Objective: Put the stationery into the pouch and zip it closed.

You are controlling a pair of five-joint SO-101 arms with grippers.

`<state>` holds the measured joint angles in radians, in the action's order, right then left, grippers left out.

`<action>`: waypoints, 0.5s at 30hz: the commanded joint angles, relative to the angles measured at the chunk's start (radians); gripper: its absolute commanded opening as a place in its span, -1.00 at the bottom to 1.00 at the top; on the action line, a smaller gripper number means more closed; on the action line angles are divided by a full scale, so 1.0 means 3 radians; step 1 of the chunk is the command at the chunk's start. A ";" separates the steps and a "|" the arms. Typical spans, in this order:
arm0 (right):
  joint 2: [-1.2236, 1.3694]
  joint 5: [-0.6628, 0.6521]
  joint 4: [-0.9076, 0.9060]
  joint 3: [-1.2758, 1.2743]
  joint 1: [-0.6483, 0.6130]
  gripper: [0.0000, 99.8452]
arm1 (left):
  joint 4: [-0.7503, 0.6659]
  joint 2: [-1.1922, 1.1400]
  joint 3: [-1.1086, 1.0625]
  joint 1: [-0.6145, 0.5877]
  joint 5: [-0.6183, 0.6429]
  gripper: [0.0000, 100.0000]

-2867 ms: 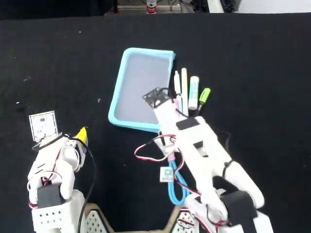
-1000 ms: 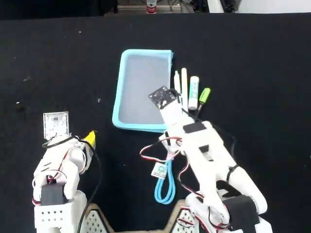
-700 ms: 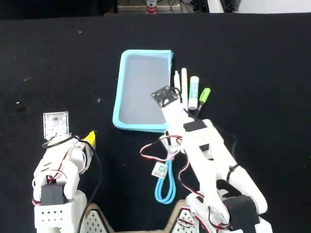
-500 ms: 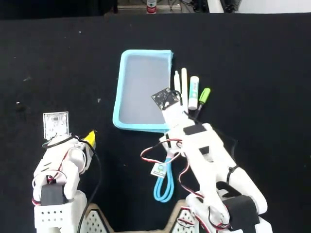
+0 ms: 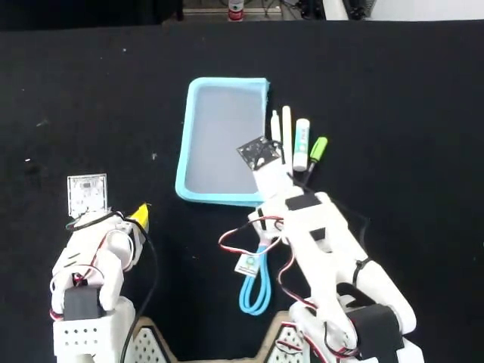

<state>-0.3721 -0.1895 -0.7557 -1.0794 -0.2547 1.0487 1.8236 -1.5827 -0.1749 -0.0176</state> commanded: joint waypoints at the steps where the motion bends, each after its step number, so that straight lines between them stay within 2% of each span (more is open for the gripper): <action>1: 0.0115 0.0118 -0.0128 0.0238 0.0015 -0.65 | -0.0046 0.0015 0.0028 0.0038 -0.0056 -0.54; 5: 0.0182 0.0199 -0.0133 0.0243 -0.0061 -0.65 | -0.0046 0.0015 0.0028 0.0038 -0.0056 -0.54; 10: 0.0632 0.0614 -0.0128 0.0473 -0.0256 -0.65 | -0.0041 0.0015 0.0028 0.0038 -0.0056 -0.54; 15: 0.0923 0.0614 -0.0348 0.0713 -0.0235 -0.70 | -0.0036 0.0015 0.0028 0.0038 -0.0061 -0.54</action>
<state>-0.1419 -0.0176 -0.8339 -0.9122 -0.3099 1.0487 1.8236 -1.5827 -0.1749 -0.0207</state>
